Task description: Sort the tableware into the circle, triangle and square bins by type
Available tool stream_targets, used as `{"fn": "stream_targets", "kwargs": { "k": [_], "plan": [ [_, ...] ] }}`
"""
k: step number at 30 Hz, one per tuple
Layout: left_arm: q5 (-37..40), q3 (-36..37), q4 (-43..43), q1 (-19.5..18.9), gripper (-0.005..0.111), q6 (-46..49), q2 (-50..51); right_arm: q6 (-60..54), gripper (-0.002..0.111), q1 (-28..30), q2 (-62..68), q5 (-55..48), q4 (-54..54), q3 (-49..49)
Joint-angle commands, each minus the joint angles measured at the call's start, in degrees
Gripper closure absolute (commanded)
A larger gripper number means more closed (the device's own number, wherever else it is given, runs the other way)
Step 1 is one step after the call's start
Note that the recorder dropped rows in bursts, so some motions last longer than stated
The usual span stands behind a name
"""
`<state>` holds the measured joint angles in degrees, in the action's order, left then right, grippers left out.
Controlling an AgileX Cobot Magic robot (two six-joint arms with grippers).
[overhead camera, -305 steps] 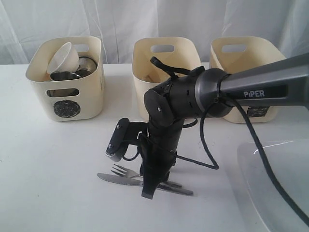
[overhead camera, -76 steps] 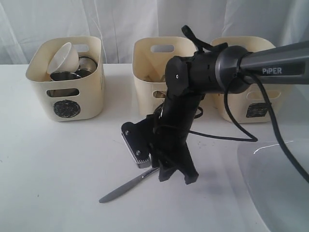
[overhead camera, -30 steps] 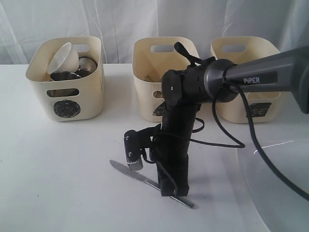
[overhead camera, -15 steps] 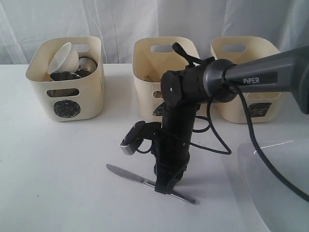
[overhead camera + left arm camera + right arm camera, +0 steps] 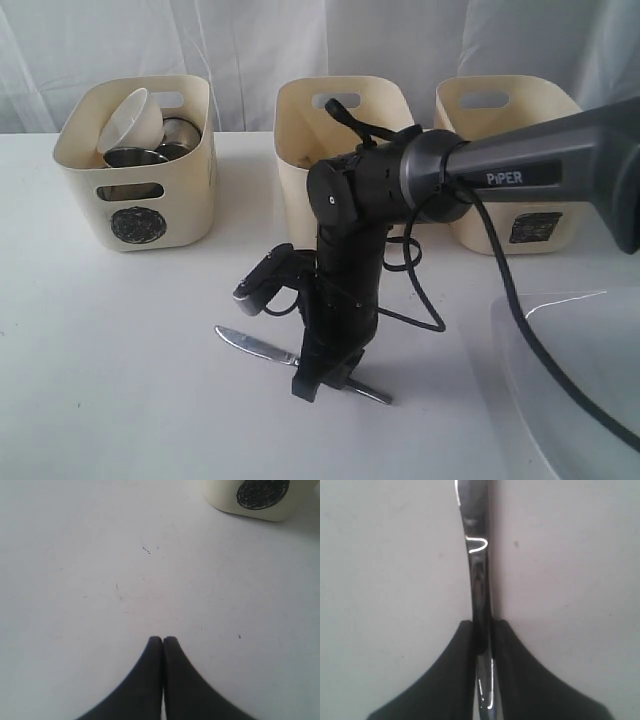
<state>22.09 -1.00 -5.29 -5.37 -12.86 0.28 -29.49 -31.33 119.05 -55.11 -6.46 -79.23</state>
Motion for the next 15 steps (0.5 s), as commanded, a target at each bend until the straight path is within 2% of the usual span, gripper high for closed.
{"fn": "stream_targets", "kwargs": {
  "k": [1, 7, 15],
  "plan": [
    [2.87, 0.53, -0.44, -0.19, 0.107, -0.26, -0.28, 1.25, 0.108, -0.04, -0.35, 4.52, 2.52, 0.64],
    [2.87, 0.53, -0.44, -0.19, 0.107, -0.26, -0.28, 0.87, 0.108, -0.04, -2.46, 11.65, 2.64, 0.64],
    [2.87, 0.53, -0.44, -0.19, 0.107, -0.26, -0.28, 0.64, 0.108, -0.87, -3.66, 11.91, 2.17, 0.64]
  ]
}}
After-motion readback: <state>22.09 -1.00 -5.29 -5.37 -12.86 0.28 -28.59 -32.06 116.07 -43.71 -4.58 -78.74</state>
